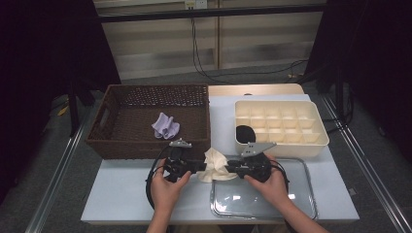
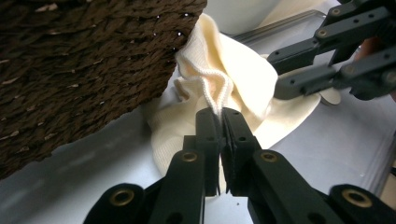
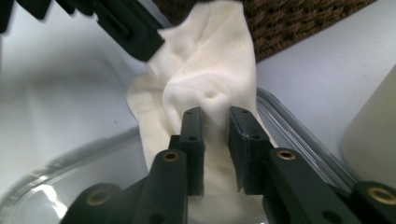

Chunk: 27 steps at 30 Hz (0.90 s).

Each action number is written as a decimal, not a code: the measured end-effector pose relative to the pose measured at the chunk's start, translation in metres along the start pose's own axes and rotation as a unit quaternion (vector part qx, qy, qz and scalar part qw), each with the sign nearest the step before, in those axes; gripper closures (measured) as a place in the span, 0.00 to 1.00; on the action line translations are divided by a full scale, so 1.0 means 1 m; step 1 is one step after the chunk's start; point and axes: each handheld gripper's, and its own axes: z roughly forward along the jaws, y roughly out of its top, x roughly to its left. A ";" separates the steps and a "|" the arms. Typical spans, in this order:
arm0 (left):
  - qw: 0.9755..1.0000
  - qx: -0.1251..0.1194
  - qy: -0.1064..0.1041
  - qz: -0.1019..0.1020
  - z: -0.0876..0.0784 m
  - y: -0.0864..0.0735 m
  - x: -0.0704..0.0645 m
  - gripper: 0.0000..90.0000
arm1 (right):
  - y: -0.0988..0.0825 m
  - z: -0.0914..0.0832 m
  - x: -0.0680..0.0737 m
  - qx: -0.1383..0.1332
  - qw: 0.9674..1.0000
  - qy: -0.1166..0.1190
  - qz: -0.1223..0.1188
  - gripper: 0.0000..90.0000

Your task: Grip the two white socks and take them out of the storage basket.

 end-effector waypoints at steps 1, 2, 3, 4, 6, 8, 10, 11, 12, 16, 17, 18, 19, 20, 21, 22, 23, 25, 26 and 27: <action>1.000 0.000 0.000 0.001 -0.001 0.000 0.000 0.96 | 0.001 -0.001 -0.001 -0.003 1.000 0.001 0.001 0.93; 1.000 -0.004 0.000 0.000 -0.003 0.001 -0.001 0.96 | 0.002 -0.003 -0.001 -0.003 1.000 0.005 0.005 0.95; 1.000 -0.007 0.000 0.002 -0.005 0.001 -0.001 0.96 | 0.002 -0.005 -0.001 -0.006 1.000 0.011 0.009 0.97; 1.000 -0.008 0.000 0.001 -0.008 0.002 -0.002 0.96 | 0.003 -0.006 0.000 -0.007 1.000 0.019 0.014 0.98; 1.000 -0.008 -0.004 0.000 -0.013 0.003 -0.004 0.96 | 0.005 -0.009 0.002 -0.007 0.999 0.028 0.019 1.00; 1.000 -0.004 -0.011 -0.010 -0.016 0.004 -0.004 0.96 | 0.008 -0.012 0.005 -0.009 0.999 0.039 0.029 1.00; 1.000 0.007 -0.019 -0.015 -0.019 0.002 -0.001 0.96 | 0.009 -0.014 0.007 -0.012 0.998 0.053 0.041 1.00; 1.000 0.007 -0.017 -0.021 -0.019 0.001 0.000 0.96 | 0.009 -0.013 0.007 -0.011 0.997 0.062 0.046 1.00; 1.000 0.011 -0.019 -0.020 -0.019 0.000 0.002 0.95 | 0.007 -0.013 0.006 -0.007 0.996 0.067 0.053 1.00; 1.000 0.008 -0.009 -0.024 -0.012 -0.003 0.006 0.87 | 0.003 -0.009 0.003 0.001 0.996 0.066 0.059 1.00; 1.000 0.001 -0.005 -0.021 -0.011 -0.003 0.007 0.83 | 0.001 -0.008 0.001 0.004 0.996 0.060 0.066 1.00; 1.000 -0.006 0.003 -0.018 -0.011 -0.004 0.008 0.77 | -0.001 -0.007 -0.002 0.003 0.996 0.057 0.067 1.00; 1.000 -0.010 0.004 -0.024 -0.010 -0.004 0.009 0.73 | -0.002 -0.007 -0.003 0.003 0.996 0.052 0.072 1.00; 0.999 -0.012 0.006 -0.029 -0.011 -0.004 0.010 0.71 | -0.003 -0.007 -0.005 0.000 0.996 0.046 0.074 1.00; 0.999 -0.020 0.010 -0.028 -0.011 -0.005 0.011 0.68 | -0.004 -0.007 -0.008 -0.001 0.996 0.042 0.078 1.00; 0.999 -0.024 0.012 -0.027 -0.011 -0.006 0.012 0.64 | -0.005 -0.007 -0.010 -0.001 0.996 0.038 0.083 1.00; 0.999 -0.023 0.013 -0.032 -0.010 -0.007 0.012 0.60 | -0.006 -0.008 -0.012 -0.001 0.996 0.036 0.084 1.00; 0.999 -0.022 0.017 -0.031 -0.010 -0.008 0.012 0.63 | -0.007 -0.008 -0.014 -0.001 0.996 0.029 0.085 1.00; 0.999 -0.020 0.017 -0.032 -0.009 -0.009 0.012 0.63 | -0.007 -0.009 -0.015 -0.003 0.996 0.028 0.085 1.00; 0.999 -0.021 0.015 -0.036 -0.009 -0.010 0.012 0.66 | -0.007 -0.010 -0.014 -0.007 0.996 0.030 0.082 1.00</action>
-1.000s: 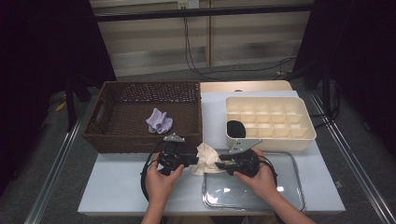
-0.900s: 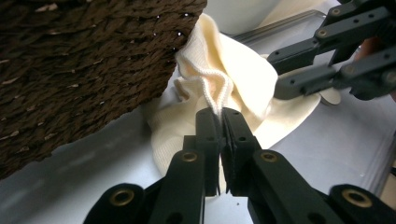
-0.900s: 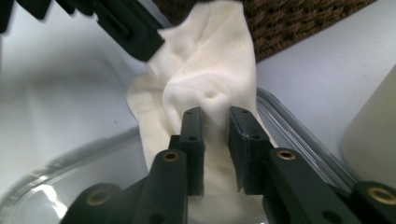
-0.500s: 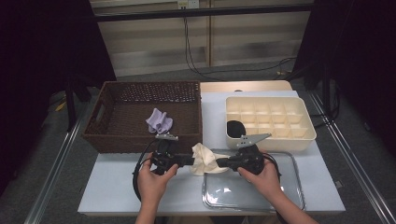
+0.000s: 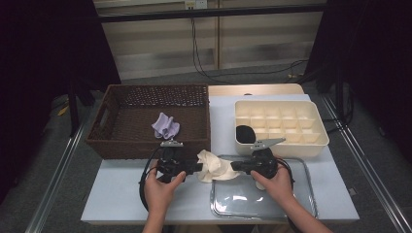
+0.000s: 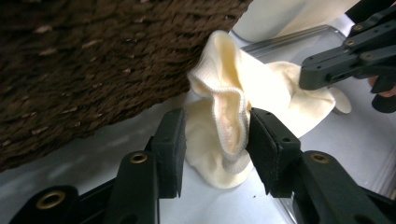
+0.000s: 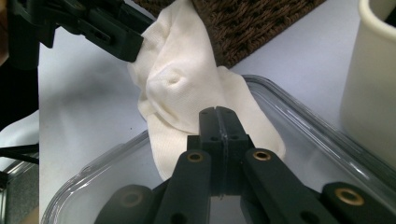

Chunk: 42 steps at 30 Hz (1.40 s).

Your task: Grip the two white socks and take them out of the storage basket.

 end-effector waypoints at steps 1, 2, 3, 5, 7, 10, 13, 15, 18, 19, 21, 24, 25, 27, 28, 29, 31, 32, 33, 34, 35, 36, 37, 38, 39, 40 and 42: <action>1.000 0.001 0.003 0.003 0.001 -0.001 0.000 0.68 | 0.000 -0.001 0.001 -0.004 1.000 0.003 -0.005 0.96; 1.000 0.004 0.007 0.004 0.002 -0.001 0.000 0.70 | 0.000 0.000 0.003 -0.009 1.000 0.000 -0.011 0.86; 1.000 0.008 0.007 0.002 0.002 -0.001 0.000 0.75 | 0.000 0.001 0.006 -0.012 1.000 -0.005 -0.022 0.85; 1.000 0.008 0.013 0.005 0.004 -0.001 0.000 0.79 | 0.002 0.004 0.012 -0.010 0.999 -0.003 -0.042 0.80; 1.000 0.011 0.020 0.011 0.007 0.000 0.000 0.84 | 0.008 0.013 0.021 -0.002 0.997 -0.014 -0.072 0.66; 0.999 0.013 0.028 0.016 0.009 0.000 0.000 0.87 | 0.013 0.021 0.024 0.006 0.996 -0.026 -0.089 0.60; 0.999 0.018 0.026 0.020 0.011 -0.001 0.002 0.90 | 0.015 0.035 0.020 0.025 0.995 -0.031 -0.088 0.59; 0.999 0.019 0.022 0.018 0.010 -0.001 0.003 0.93 | 0.014 0.041 0.018 0.040 0.996 -0.016 -0.078 0.78; 0.999 0.020 0.021 0.019 0.007 0.000 0.001 0.95 | 0.013 0.042 0.018 0.042 0.997 0.001 -0.063 0.94; 0.999 0.020 0.020 0.022 0.006 0.001 0.000 0.95 | 0.013 0.040 0.018 0.040 0.998 0.005 -0.056 0.95; 0.999 0.018 0.019 0.025 0.002 0.003 -0.002 0.96 | 0.014 0.035 0.019 0.035 0.998 0.019 -0.039 0.95; 0.999 0.006 0.018 0.028 -0.001 0.005 -0.006 0.96 | 0.017 0.023 0.024 0.024 0.999 0.034 -0.026 0.95; 0.999 0.003 0.018 0.030 -0.001 0.006 -0.006 0.95 | 0.018 0.019 0.026 0.019 0.999 0.035 -0.026 0.95; 0.999 -0.007 0.023 0.028 -0.002 0.006 -0.005 0.91 | 0.019 0.012 0.027 0.015 0.999 0.038 -0.017 0.95; 0.999 -0.012 0.031 0.031 -0.003 0.005 -0.005 0.87 | 0.019 0.008 0.026 0.010 0.999 0.041 -0.008 0.95; 0.999 -0.023 0.038 0.029 -0.003 0.005 -0.005 0.78 | 0.019 0.005 0.024 0.005 0.999 0.044 0.003 0.95; 0.999 -0.033 0.032 0.021 -0.005 0.003 -0.003 0.70 | 0.018 0.002 0.018 0.002 0.999 0.033 0.014 0.95; 0.999 -0.035 0.032 0.022 -0.005 0.003 -0.002 0.66 | 0.017 0.002 0.014 0.001 0.999 0.028 0.023 0.95; 0.999 -0.035 0.035 0.021 -0.006 0.002 -0.002 0.64 | 0.017 0.003 0.011 0.000 0.999 0.027 0.030 0.95; 0.999 -0.035 0.035 0.019 -0.006 0.002 -0.001 0.62 | 0.016 0.005 0.007 0.000 0.999 0.024 0.037 0.95; 0.999 -0.035 0.034 0.020 -0.006 0.001 -0.001 0.62 | 0.015 0.008 0.004 0.001 0.999 0.018 0.042 0.95; 0.999 -0.029 0.036 0.023 -0.005 0.001 -0.001 0.62 | 0.015 0.010 0.001 0.004 0.999 0.012 0.044 0.95; 0.999 -0.027 0.037 0.024 -0.004 0.000 -0.002 0.62 | 0.014 0.013 -0.001 0.005 0.999 0.007 0.048 0.95; 0.999 -0.026 0.036 0.022 -0.002 -0.001 -0.002 0.62 | 0.014 0.015 -0.002 0.003 0.999 0.001 0.054 0.94; 0.999 -0.019 0.033 0.024 0.000 -0.001 -0.001 0.63 | 0.014 0.016 -0.003 0.001 0.998 -0.007 0.057 0.93; 0.999 -0.018 0.028 0.020 0.002 -0.002 0.000 0.63 | 0.013 0.017 -0.005 0.002 0.998 -0.011 0.055 0.93; 1.000 -0.012 0.020 0.016 0.005 -0.003 0.000 0.63 | 0.013 0.018 -0.006 0.006 0.998 -0.025 0.054 0.93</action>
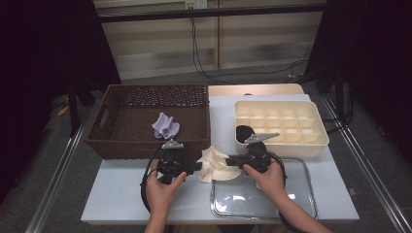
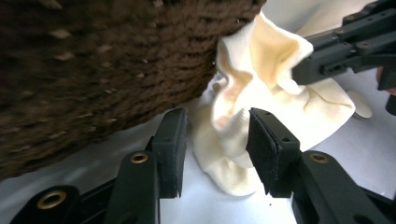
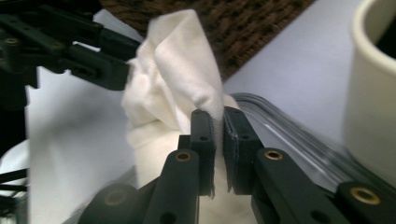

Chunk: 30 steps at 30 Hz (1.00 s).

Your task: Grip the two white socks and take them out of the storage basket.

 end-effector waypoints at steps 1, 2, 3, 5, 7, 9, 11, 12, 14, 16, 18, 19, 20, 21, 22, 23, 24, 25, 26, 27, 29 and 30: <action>1.000 0.002 0.000 0.001 0.001 0.000 0.000 0.63 | 0.000 0.000 -0.001 -0.001 1.000 -0.001 0.001 0.91; 1.000 0.002 -0.002 0.000 0.001 -0.001 0.000 0.63 | -0.001 0.000 -0.002 -0.002 1.000 -0.006 0.001 0.91; 1.000 0.002 -0.004 -0.003 0.001 -0.001 0.000 0.63 | -0.001 -0.001 -0.002 -0.003 1.000 -0.010 0.002 0.90; 1.000 0.009 -0.004 0.000 0.000 -0.001 -0.002 0.68 | -0.001 -0.002 -0.003 -0.004 1.000 -0.013 -0.003 0.87; 1.000 0.014 -0.005 0.004 0.001 0.000 -0.003 0.72 | -0.001 -0.005 -0.002 -0.009 0.999 -0.027 -0.014 0.81; 1.000 0.012 -0.003 0.001 0.002 0.000 -0.005 0.77 | -0.001 -0.009 -0.001 -0.022 0.999 -0.027 -0.026 0.77; 1.000 0.015 -0.003 0.005 0.003 0.001 -0.005 0.79 | 0.000 -0.016 0.003 -0.034 0.998 -0.025 -0.039 0.76; 1.000 0.015 -0.002 0.005 0.003 0.002 -0.005 0.79 | 0.001 -0.018 0.007 -0.038 0.998 -0.025 -0.051 0.75; 1.000 0.013 -0.001 0.004 0.003 0.002 -0.005 0.81 | 0.002 -0.023 0.015 -0.045 0.996 -0.021 -0.071 0.75; 1.000 0.016 0.003 0.011 0.003 0.003 -0.005 0.83 | 0.003 -0.022 0.024 -0.039 0.995 -0.015 -0.094 0.73; 1.000 0.015 0.002 0.010 0.004 0.003 -0.006 0.85 | 0.003 -0.018 0.030 -0.033 0.994 -0.013 -0.105 0.71; 1.000 0.015 0.004 0.011 0.004 0.003 -0.006 0.85 | 0.003 -0.012 0.032 -0.021 0.993 -0.015 -0.116 0.72; 1.000 0.016 0.005 0.012 0.003 0.003 -0.006 0.86 | 0.004 -0.009 0.033 -0.015 0.992 -0.014 -0.122 0.72; 1.000 0.016 0.004 0.013 0.003 0.004 -0.006 0.86 | 0.004 -0.004 0.035 -0.012 0.992 -0.015 -0.125 0.72; 1.000 0.017 0.004 0.013 0.003 0.004 -0.006 0.86 | 0.005 0.000 0.035 -0.007 0.991 -0.018 -0.129 0.72; 1.000 0.016 0.004 0.013 0.003 0.004 -0.005 0.87 | 0.006 0.004 0.036 -0.001 0.991 -0.023 -0.132 0.72; 1.000 0.017 0.003 0.013 0.004 0.004 -0.005 0.87 | 0.007 0.009 0.035 0.010 0.990 -0.027 -0.135 0.72; 1.000 0.018 0.002 0.012 0.004 0.004 -0.005 0.87 | 0.007 0.015 0.033 0.020 0.991 -0.028 -0.133 0.72; 1.000 0.018 0.002 0.011 0.005 0.003 -0.005 0.87 | 0.007 0.020 0.032 0.025 0.990 -0.032 -0.134 0.72; 1.000 0.020 -0.001 0.010 0.005 0.003 -0.005 0.87 | 0.007 0.025 0.030 0.036 0.990 -0.036 -0.135 0.71; 1.000 0.022 -0.002 0.013 0.006 0.003 -0.005 0.87 | 0.006 0.030 0.030 0.045 0.989 -0.041 -0.137 0.71; 1.000 0.023 -0.002 0.012 0.006 0.004 -0.005 0.87 | 0.006 0.033 0.030 0.048 0.988 -0.045 -0.142 0.75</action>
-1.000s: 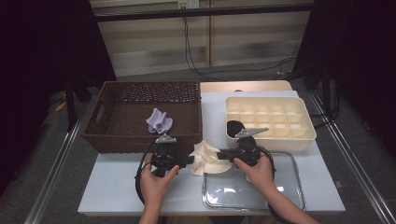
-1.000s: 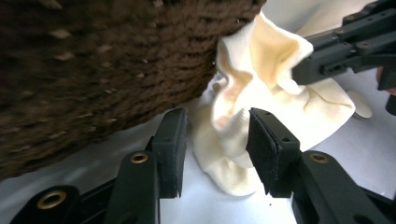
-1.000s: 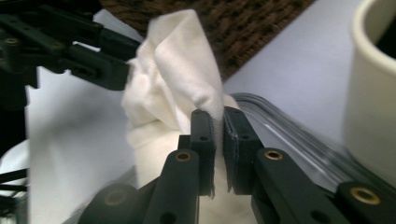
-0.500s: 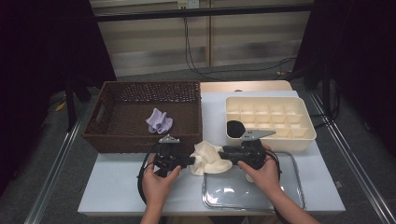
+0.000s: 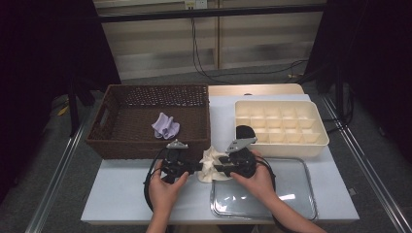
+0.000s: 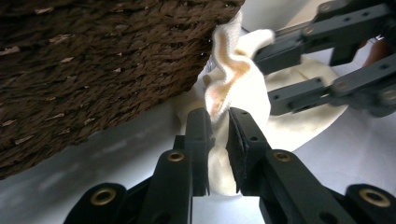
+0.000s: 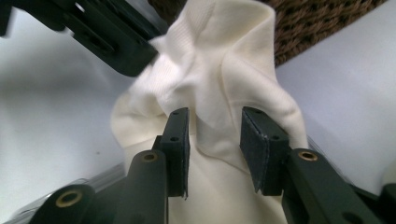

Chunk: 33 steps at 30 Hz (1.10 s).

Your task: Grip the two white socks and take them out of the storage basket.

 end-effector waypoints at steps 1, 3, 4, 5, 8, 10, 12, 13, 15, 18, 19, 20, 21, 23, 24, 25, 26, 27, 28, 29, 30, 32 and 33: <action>1.000 0.000 0.000 0.001 0.000 0.000 0.000 0.87 | 0.000 0.000 0.000 0.004 1.000 0.000 -0.003 0.82; 1.000 0.000 -0.002 -0.001 -0.001 0.000 0.000 0.87 | 0.001 0.000 0.001 0.009 1.000 -0.004 0.001 0.95; 1.000 0.000 -0.002 0.002 -0.002 0.000 0.000 0.87 | 0.001 0.000 0.000 0.009 1.000 0.001 0.005 0.96; 1.000 -0.005 -0.004 -0.001 -0.002 -0.001 -0.001 0.85 | 0.001 0.000 -0.002 0.005 1.000 0.004 0.009 0.97; 1.000 -0.009 -0.002 0.006 -0.006 -0.001 -0.002 0.80 | 0.001 -0.004 -0.005 -0.002 1.000 0.011 0.024 0.98; 1.000 -0.014 -0.003 0.007 -0.007 -0.001 -0.003 0.77 | 0.001 -0.009 -0.006 -0.007 1.000 0.014 0.026 0.98; 1.000 -0.018 -0.003 0.007 -0.009 -0.001 -0.003 0.73 | 0.002 -0.017 -0.004 -0.012 0.999 0.017 0.030 0.98; 1.000 -0.019 -0.003 0.006 -0.010 -0.001 -0.003 0.73 | 0.003 -0.021 -0.002 -0.013 0.999 0.018 0.030 0.98; 1.000 -0.023 -0.003 0.006 -0.012 -0.001 -0.004 0.71 | 0.004 -0.030 0.003 -0.012 0.999 0.021 0.030 0.98; 1.000 -0.028 -0.003 0.005 -0.014 -0.002 -0.006 0.70 | 0.004 -0.040 0.009 -0.003 0.999 0.017 0.038 0.98; 1.000 -0.029 -0.002 0.005 -0.015 -0.002 -0.006 0.70 | 0.003 -0.042 0.009 0.000 0.999 0.015 0.048 0.98; 1.000 -0.029 -0.003 0.007 -0.016 -0.001 -0.006 0.69 | 0.002 -0.043 0.009 0.001 0.998 0.018 0.053 0.98; 0.999 -0.032 -0.001 0.007 -0.016 -0.002 -0.007 0.68 | 0.002 -0.043 0.009 0.005 0.998 0.015 0.060 0.98; 0.999 -0.034 -0.002 0.008 -0.018 -0.002 -0.006 0.67 | 0.001 -0.039 0.008 0.009 0.998 0.016 0.067 0.97; 0.999 -0.035 0.001 0.008 -0.019 -0.002 -0.006 0.66 | 0.001 -0.036 0.008 0.008 0.997 0.017 0.070 0.97; 0.999 -0.039 0.001 0.005 -0.020 -0.003 -0.006 0.66 | 0.001 -0.032 0.008 0.009 0.997 0.018 0.073 0.97; 0.999 -0.039 -0.001 0.005 -0.021 -0.003 -0.004 0.66 | 0.001 -0.028 0.009 0.013 0.997 0.015 0.074 0.97; 0.999 -0.040 0.001 0.003 -0.021 -0.004 -0.003 0.66 | 0.002 -0.023 0.009 0.015 0.997 0.015 0.075 0.97; 0.999 -0.042 0.001 0.001 -0.023 -0.004 -0.003 0.66 | 0.003 -0.018 0.010 0.020 0.997 0.012 0.075 0.97; 0.999 -0.043 0.001 0.000 -0.024 -0.004 -0.002 0.66 | 0.003 -0.013 0.011 0.021 0.997 0.016 0.077 0.97; 0.999 -0.045 0.001 -0.003 -0.025 -0.005 -0.001 0.64 | 0.004 -0.008 0.013 0.021 0.997 0.017 0.075 0.96; 0.999 -0.047 -0.001 -0.006 -0.027 -0.006 0.000 0.64 | 0.004 -0.002 0.015 0.019 0.997 0.023 0.074 0.90; 0.999 -0.047 -0.001 -0.007 -0.028 -0.007 0.001 0.63 | 0.004 0.000 0.016 0.017 0.997 0.023 0.073 0.86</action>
